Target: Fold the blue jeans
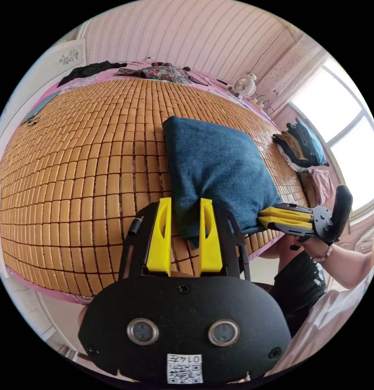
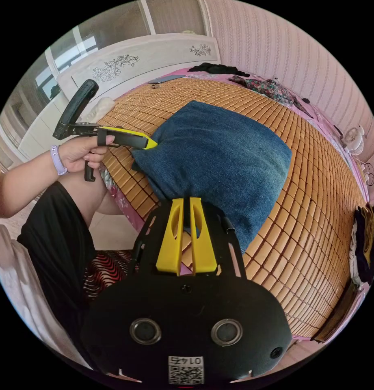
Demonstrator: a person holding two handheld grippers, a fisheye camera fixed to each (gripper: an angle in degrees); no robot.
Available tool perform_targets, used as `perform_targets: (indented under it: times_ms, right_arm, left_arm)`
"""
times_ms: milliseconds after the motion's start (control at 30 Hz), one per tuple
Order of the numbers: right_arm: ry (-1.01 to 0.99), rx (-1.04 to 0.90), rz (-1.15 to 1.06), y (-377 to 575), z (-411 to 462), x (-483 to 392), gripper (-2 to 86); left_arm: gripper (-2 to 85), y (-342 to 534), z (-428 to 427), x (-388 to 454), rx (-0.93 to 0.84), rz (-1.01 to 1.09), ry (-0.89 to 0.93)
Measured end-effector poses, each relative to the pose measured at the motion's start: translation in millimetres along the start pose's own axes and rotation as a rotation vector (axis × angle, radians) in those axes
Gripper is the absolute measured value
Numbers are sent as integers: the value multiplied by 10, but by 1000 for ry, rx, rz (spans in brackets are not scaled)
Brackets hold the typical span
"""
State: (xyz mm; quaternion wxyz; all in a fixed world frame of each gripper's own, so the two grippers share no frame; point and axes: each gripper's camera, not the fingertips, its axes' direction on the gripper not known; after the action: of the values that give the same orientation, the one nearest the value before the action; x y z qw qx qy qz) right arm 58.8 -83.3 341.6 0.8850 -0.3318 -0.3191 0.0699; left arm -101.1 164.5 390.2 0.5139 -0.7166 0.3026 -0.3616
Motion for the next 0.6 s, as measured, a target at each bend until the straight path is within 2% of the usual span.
perform_targets:
  times_ms: [100,167,233,300,467,600]
  right_arm:
    - [2,4,-1,-19,16,35,9]
    - [-99,7,67,-79,-78,206,9]
    - [-216,127,182,-63,-296,555,8]
    - [-203,156,309,-24,-370,872,8]
    - [-146,170,508,127,-284,1526,102]
    - [-316,212,700,297,60,1915,184]
  left_arm:
    - [90,10,62,-281,-40,-157,167]
    - [84,-27,24,-262,-38,-140,209]
    - [89,-59,-60,-165,-8,-89,169]
    - [95,-119,-100,-124,15,-50,196]
    - [107,-250,-42,-220,-9,-74,254]
    - [118,-287,-61,-178,18,-60,249]
